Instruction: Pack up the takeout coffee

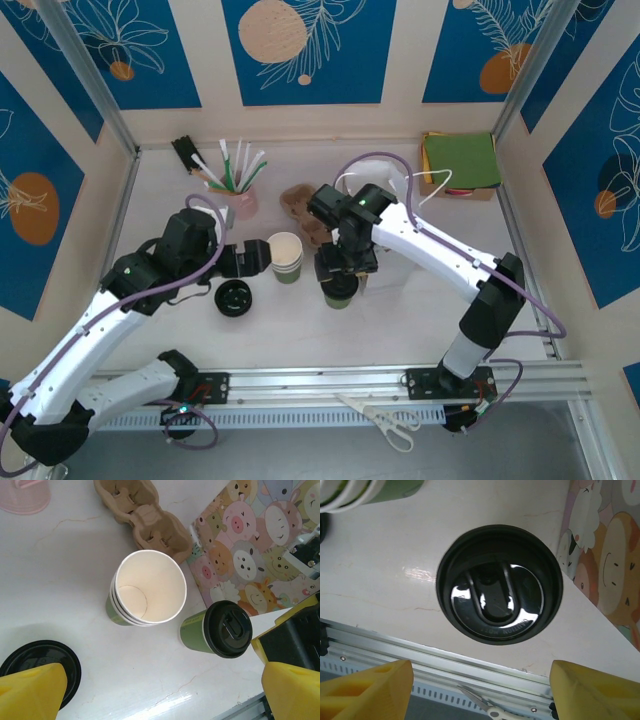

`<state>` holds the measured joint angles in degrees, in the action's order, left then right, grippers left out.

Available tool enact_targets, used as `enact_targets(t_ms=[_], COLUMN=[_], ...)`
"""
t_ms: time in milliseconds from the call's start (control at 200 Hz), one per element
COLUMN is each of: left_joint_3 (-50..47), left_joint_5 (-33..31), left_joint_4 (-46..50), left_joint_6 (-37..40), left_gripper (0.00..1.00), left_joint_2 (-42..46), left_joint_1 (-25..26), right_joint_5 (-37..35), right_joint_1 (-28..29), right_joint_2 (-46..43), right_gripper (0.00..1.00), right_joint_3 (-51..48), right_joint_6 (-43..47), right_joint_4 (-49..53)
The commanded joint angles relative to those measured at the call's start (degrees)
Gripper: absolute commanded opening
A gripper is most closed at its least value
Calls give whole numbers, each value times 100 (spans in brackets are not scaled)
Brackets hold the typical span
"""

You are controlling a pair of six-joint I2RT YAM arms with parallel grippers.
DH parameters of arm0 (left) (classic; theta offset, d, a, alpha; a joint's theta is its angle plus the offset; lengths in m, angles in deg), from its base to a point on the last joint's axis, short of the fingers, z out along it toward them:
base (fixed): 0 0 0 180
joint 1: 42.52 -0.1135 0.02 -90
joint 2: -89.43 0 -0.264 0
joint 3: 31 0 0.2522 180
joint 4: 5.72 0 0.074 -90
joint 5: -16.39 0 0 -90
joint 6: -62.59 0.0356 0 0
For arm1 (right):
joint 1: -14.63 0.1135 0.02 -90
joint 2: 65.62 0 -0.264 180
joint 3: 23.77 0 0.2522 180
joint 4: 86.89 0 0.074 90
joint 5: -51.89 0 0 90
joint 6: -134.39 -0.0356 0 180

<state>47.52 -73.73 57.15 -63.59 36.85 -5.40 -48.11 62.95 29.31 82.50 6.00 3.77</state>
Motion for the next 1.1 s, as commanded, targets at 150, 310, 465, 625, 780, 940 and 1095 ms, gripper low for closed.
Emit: enact_targets(t_ms=[150, 310, 465, 625, 780, 940, 1095], left_joint_3=[-29, -13, -52, -152, -245, -401, -603], left_joint_5=[152, 197, 324, 517, 672, 948, 1152], left_joint_4=[-173, -190, -242, -287, -299, -245, -162], left_joint_6=[-99, -91, -82, -47, -4, 32, -7], left_gripper=[100, 100, 100, 100, 100, 100, 100], left_joint_2=[-64, -99, -101, -32, 71, 194, 314], left_joint_1=[-53, -56, -55, -54, -54, -50, -51], right_joint_5=[420, 457, 520, 534, 569, 587, 588], right_joint_1=[-95, -152, -251, -266, -268, -262, -244], right_joint_2=[-152, -98, -39, 89, 204, 286, 378], right_gripper=[74, 74, 74, 74, 74, 76, 78], right_joint_3=[-243, -374, -414, -374, -383, -317, -297], right_joint_6=[88, 76, 88, 182, 289, 339, 376], right_joint_4=[-306, -393, -431, -431, -439, -449, -415])
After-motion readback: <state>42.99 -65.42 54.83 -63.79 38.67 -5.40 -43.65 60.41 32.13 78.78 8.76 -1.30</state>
